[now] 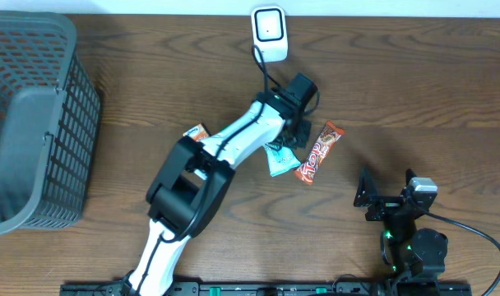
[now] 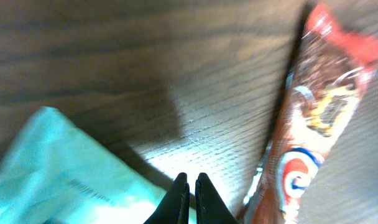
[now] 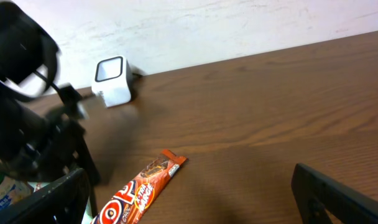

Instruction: Scan the item barcode

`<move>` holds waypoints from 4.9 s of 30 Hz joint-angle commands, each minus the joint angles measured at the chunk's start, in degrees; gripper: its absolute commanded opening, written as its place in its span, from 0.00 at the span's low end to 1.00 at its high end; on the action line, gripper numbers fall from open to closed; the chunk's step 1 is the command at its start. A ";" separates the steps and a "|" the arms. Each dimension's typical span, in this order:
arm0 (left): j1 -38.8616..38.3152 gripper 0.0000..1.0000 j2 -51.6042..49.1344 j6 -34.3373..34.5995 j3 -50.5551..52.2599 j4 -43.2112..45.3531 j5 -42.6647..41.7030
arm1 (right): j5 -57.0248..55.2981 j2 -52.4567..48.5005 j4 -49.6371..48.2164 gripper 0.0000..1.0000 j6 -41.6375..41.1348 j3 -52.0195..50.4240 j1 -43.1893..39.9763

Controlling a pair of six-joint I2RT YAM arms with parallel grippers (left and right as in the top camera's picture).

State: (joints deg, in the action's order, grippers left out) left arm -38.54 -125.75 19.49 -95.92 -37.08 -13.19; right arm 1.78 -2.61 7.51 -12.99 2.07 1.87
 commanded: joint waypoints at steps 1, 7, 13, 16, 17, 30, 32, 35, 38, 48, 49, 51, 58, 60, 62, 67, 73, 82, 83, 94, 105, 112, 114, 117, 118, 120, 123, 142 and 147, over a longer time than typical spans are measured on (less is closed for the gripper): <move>-0.66 0.08 3.67 -0.50 -1.57 0.09 0.17 | 0.24 0.09 -0.02 0.99 -0.22 -0.22 0.48; -2.03 0.07 3.67 -0.48 -1.57 2.10 0.13 | 0.24 0.09 -0.02 0.99 -0.22 -0.22 0.48; -2.16 0.08 3.61 -0.50 -1.55 4.39 -5.62 | 0.24 0.09 -0.02 0.99 -0.22 -0.22 0.48; -2.34 0.07 3.39 -0.26 -1.51 4.46 -7.37 | 0.24 0.09 -0.02 0.99 -0.22 -0.22 0.48; -2.56 0.07 3.28 -0.26 -1.49 4.42 -7.37 | 0.24 0.09 -0.02 0.99 -0.22 -0.22 0.48; -6.05 0.08 -2.99 2.29 0.02 4.61 -7.13 | 0.24 0.09 -0.02 0.99 -0.22 -0.22 0.48; -5.92 0.08 -3.58 2.27 0.13 4.61 -7.13 | 0.24 0.09 -0.02 0.99 -0.22 -0.22 0.48; -5.90 0.07 -3.78 2.25 0.11 4.68 -7.02 | 0.24 0.09 -0.02 0.99 -0.22 -0.22 0.48; -5.90 0.08 -3.45 1.95 -0.66 4.37 -6.71 | 0.24 0.09 -0.02 0.99 -0.22 -0.22 0.48; -5.95 0.07 3.93 0.11 -1.46 3.78 2.08 | 0.24 0.09 -0.02 0.99 -0.22 -0.20 0.48; -5.95 0.07 4.09 0.11 -1.46 3.78 3.80 | 0.24 0.09 -0.02 0.99 -0.22 -0.20 0.48; -5.86 0.07 4.13 0.11 -1.44 3.76 5.95 | 0.24 0.09 -0.02 0.99 -0.22 -0.22 0.48; -5.62 0.08 0.55 0.11 -1.25 3.67 6.67 | 0.24 0.09 -0.02 0.99 -0.22 -0.22 0.48; -5.53 0.07 -0.52 0.11 -1.05 3.78 6.67 | 0.24 0.09 -0.02 0.99 -0.22 -0.22 0.48; -5.53 0.08 -1.75 0.11 -1.05 3.78 6.62 | 0.24 0.09 -0.02 0.99 -0.22 -0.22 0.48; -5.75 0.08 -4.57 0.57 -0.81 2.40 2.19 | 0.24 0.09 -0.02 0.99 -0.22 -0.22 0.48; -6.05 0.08 -4.92 0.52 -0.63 1.79 0.37 | 0.24 0.09 -0.02 0.99 -0.22 -0.22 0.48; -3.85 0.07 3.78 -2.62 -1.40 1.51 1.51 | 0.24 0.09 -0.02 0.99 -0.22 -0.22 0.48; -3.45 0.08 5.62 -2.99 -1.40 1.31 2.69 | 0.24 0.09 -0.02 0.99 -0.22 -0.22 0.48; 0.07 0.82 28.85 -7.04 -1.40 -2.14 24.15 | 0.26 0.09 -0.07 0.99 -0.22 -0.22 0.48; 1.62 1.00 46.18 -7.02 -1.40 -4.59 53.66 | 9.49 -0.39 2.08 0.99 -6.86 1.46 0.46; 1.62 0.98 56.43 -14.71 -1.40 9.51 69.53 | 4.26 -13.29 19.41 0.99 -6.51 17.09 0.44; 1.62 0.98 58.95 -19.87 -1.40 14.32 69.64 | 3.17 -21.35 24.20 0.99 -3.98 23.93 0.44; 1.62 0.98 62.07 -25.03 -1.40 19.32 69.64 | 3.98 -36.54 32.59 0.99 -0.17 36.48 0.46; 1.62 0.98 63.01 -26.77 -1.40 20.28 69.64 | 5.22 -40.57 34.84 0.99 0.92 39.93 0.46; 1.62 0.98 64.96 -30.16 -1.40 20.98 69.66 | 8.79 -48.68 37.97 0.99 0.72 46.62 0.48; 1.62 0.98 67.49 -35.04 -1.40 20.90 69.72 | 18.82 -58.47 40.92 0.99 0.22 53.05 0.48; 1.62 0.98 70.84 -36.81 -0.57 18.97 75.63 | -32.87 -78.20 31.78 0.99 1.49 54.16 40.26; 1.62 0.98 70.86 -36.81 -0.57 18.97 75.63 | -37.75 -87.71 26.05 0.99 12.33 53.81 47.47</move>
State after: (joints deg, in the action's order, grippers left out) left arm -37.06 -55.00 -16.58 -96.88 -18.20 61.52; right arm -26.09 -84.20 35.24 -8.36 55.51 46.57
